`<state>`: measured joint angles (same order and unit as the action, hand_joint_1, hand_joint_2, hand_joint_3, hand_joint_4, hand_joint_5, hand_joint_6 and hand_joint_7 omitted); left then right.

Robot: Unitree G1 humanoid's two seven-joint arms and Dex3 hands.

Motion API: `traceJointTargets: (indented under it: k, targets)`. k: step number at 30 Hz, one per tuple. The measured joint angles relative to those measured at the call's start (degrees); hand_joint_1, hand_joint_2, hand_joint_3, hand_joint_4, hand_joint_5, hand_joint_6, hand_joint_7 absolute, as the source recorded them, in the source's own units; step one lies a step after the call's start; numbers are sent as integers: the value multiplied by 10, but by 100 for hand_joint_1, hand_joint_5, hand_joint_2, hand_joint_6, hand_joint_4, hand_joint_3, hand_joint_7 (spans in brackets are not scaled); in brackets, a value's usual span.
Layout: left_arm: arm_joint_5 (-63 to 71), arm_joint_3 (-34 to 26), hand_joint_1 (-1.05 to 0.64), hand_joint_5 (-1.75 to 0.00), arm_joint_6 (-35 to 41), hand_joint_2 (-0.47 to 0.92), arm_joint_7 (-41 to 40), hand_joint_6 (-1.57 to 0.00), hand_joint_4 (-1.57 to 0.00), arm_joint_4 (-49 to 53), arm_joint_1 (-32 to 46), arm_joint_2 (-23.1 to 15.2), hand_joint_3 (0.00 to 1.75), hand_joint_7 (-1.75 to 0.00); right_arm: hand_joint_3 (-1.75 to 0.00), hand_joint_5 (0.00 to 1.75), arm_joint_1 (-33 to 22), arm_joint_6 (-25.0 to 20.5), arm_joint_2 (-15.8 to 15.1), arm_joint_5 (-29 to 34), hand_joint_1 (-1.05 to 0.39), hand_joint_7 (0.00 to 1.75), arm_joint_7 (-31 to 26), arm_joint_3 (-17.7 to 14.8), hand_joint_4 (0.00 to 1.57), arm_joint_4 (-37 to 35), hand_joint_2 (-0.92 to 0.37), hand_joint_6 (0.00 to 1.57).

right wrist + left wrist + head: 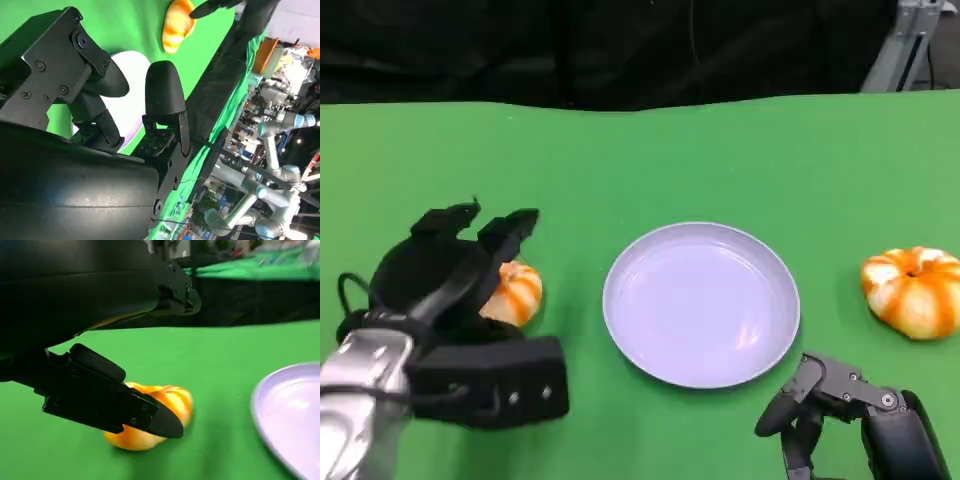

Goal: Grasp the bread from the table and place it into the plate.

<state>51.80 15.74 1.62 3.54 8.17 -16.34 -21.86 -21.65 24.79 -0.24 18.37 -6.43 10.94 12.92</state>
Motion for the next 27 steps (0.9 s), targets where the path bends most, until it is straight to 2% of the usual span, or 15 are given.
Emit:
traceJointTargets:
  k: [8,14,17,20,22,23,24,25,26,27]
  targets:
    - [16,57,-63,-34,60,92,32,-19,-2,126,-77,23,2,-1,-148,175,-4,0,0,3,5,138,-1,0,92,2,-26,83]
    - [-7,79,-61,-26,66,92,30,-21,-8,249,-131,42,0,0,-149,175,-4,1,0,4,4,138,-2,1,92,2,-25,83]
    - [-9,94,-51,-26,60,92,19,-30,-18,293,-149,48,0,-3,-149,175,-5,2,-1,4,3,138,-2,2,92,2,-26,83]
    - [-30,98,-40,-17,50,92,1,-38,-29,351,-164,61,1,-1,-149,175,-6,2,-1,4,3,138,-2,2,92,3,-26,83]
    - [-42,98,-27,-20,41,92,-12,-55,-49,373,-175,64,6,-6,-149,175,-6,2,-1,4,3,138,-2,2,92,4,-26,83]
    - [-49,97,-22,-31,35,92,-20,-72,-67,382,-180,65,11,-9,-149,175,-6,2,-1,4,3,138,-2,2,92,4,-26,83]
    - [-56,96,-20,-37,23,92,-33,-80,-76,391,-182,65,13,-11,-149,175,-6,2,-1,4,3,138,-2,2,92,4,-26,83]
    - [-66,93,-21,-94,5,90,-53,-104,-84,400,-182,64,7,-14,-149,175,-6,2,-1,4,3,138,-2,2,92,4,-26,83]
    - [-74,91,-22,-132,-14,87,-74,-117,-87,407,-182,63,4,-18,-149,175,-6,1,-1,4,3,138,-2,2,92,4,-26,83]
    - [-77,89,-23,-152,-35,85,-101,-123,-87,414,-181,60,2,-20,-149,175,-6,1,-1,4,3,138,-2,2,92,4,-25,83]
